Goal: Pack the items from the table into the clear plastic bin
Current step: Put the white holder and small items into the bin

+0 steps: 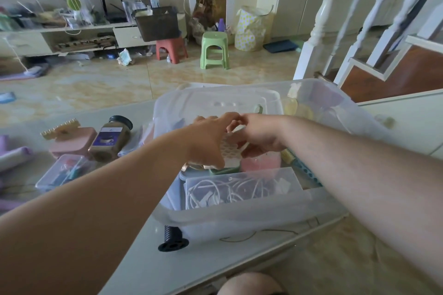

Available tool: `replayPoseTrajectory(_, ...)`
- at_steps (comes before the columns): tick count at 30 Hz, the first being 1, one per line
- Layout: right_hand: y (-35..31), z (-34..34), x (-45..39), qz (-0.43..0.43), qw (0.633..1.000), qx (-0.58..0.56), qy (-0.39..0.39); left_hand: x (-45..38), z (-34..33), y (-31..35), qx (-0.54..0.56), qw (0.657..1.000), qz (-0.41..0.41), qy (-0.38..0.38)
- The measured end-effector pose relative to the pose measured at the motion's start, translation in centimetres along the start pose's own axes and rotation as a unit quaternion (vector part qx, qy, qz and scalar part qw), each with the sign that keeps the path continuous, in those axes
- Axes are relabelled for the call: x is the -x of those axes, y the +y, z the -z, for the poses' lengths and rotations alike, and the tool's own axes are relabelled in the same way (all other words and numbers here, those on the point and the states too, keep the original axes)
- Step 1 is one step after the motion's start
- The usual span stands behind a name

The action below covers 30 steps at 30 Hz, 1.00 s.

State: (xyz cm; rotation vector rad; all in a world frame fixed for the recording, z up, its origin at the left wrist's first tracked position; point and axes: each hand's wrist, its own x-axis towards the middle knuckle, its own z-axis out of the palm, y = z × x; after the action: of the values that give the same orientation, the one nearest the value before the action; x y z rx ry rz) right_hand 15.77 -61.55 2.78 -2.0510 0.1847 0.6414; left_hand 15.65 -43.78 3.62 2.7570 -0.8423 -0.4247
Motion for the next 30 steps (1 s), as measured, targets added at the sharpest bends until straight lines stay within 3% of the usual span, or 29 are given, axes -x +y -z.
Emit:
replayPoseTrajectory(4,-0.6,-0.4,0.7,-0.030,0.995,0.034,-0.089,2.2,2.1,0.4,0.003,0.996,-0.001,-0.086)
replayPoseTrajectory(7,-1.5,-2.3,2.3,-0.031,0.984,0.106,-0.141,5.3,2.4,1.0,-0.104,0.982,0.008,-0.155)
replayPoseTrajectory(9,-1.7,-4.6,3.2,-0.012,0.975,0.159,-0.155,7.2,0.9,1.6,-0.225,0.962,0.002,-0.154)
replayPoseTrajectory(11,-1.6,-6.9,3.5,0.013,0.962,0.240,-0.130,8.0,0.1,2.7,-0.296,0.945,0.011,-0.139)
replayPoseTrajectory(15,-2.3,-8.6,5.2,0.023,0.917,0.392,-0.064,8.5,0.5,4.4,-0.316,0.934,0.054,-0.159)
replayPoseTrajectory(19,-4.8,-9.0,9.0,0.041,0.833,0.551,-0.032,10.6,1.8,2.2,-0.266,0.961,-0.008,-0.070)
replayPoseTrajectory(21,-6.3,-9.1,10.4,0.068,0.836,0.544,0.028,12.5,3.0,0.2,-0.166,0.984,-0.047,0.040)
replayPoseTrajectory(23,-7.9,-9.4,11.3,0.144,0.852,0.492,0.109,15.1,3.8,-2.7,-0.062,0.985,-0.054,0.149)
replayPoseTrajectory(27,-10.9,-14.1,13.4,0.304,0.864,0.356,0.184,21.3,1.4,-11.5,0.005,0.961,0.077,0.266)
replayPoseTrajectory(30,-11.6,-20.3,13.4,0.355,0.847,0.371,0.137,24.7,-2.2,-17.8,0.013,0.941,0.197,0.275)
